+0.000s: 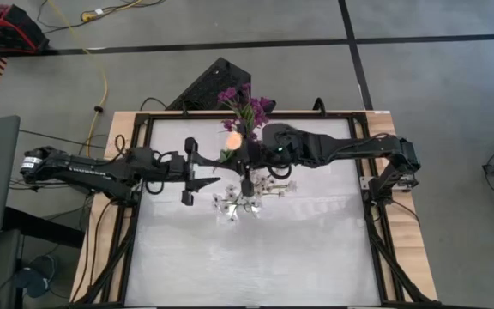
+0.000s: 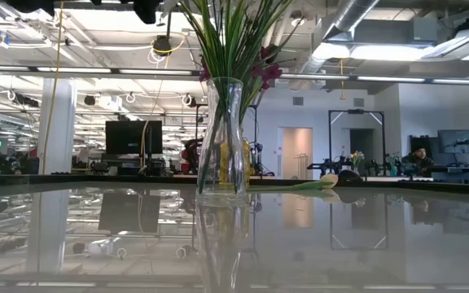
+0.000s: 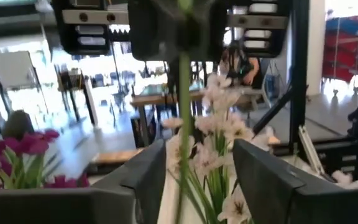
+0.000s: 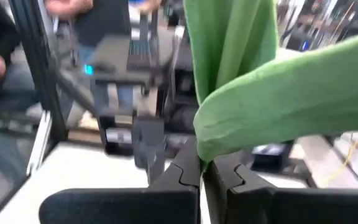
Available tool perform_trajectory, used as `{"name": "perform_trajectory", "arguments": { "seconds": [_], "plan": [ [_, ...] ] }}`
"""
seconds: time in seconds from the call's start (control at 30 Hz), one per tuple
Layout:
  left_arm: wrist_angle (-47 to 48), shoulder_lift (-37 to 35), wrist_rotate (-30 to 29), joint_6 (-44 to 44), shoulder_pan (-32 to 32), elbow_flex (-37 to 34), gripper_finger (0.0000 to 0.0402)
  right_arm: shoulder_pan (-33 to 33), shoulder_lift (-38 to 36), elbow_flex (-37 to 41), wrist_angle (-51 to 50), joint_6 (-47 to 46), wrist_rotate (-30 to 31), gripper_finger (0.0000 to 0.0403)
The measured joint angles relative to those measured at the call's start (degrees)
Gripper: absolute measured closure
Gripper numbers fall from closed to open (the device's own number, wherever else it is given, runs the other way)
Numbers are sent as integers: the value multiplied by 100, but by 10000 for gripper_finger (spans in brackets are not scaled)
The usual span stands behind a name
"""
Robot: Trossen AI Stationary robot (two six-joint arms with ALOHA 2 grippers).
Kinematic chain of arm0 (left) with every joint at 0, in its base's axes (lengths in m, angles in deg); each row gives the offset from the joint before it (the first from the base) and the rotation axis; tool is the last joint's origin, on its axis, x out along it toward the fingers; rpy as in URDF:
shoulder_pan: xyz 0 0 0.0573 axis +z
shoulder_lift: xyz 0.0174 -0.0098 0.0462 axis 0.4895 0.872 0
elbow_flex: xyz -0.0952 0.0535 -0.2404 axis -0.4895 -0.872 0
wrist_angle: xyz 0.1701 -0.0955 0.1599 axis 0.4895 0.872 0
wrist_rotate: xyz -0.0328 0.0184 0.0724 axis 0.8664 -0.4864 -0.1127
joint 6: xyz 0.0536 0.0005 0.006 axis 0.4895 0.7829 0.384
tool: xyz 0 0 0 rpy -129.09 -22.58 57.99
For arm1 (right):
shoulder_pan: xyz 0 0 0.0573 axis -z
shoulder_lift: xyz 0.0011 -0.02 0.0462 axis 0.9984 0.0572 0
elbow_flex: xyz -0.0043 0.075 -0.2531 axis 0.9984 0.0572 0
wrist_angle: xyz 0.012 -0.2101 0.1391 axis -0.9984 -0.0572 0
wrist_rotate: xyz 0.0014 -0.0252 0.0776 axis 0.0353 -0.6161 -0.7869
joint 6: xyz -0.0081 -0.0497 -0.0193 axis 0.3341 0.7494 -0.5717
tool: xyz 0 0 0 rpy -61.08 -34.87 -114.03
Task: Sort flowers into vase by color
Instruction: Put the bottom pink flower into the transparent vase
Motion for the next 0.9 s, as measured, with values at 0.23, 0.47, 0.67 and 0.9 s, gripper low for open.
{"name": "perform_trajectory", "arguments": {
  "seconds": [0.23,0.47,0.67,0.9],
  "plan": [
    [1280,420,-265,17,38,827,214,-36,181,15,-143,-8,-2,376],
    [1585,413,-255,32,23,895,221,-42,171,9,-333,9,-2,375],
    [1726,413,-263,10,23,895,265,-33,166,9,-530,42,2,373],
    [1728,413,-301,141,23,895,388,-33,166,10,-543,150,24,368]
  ]
}}
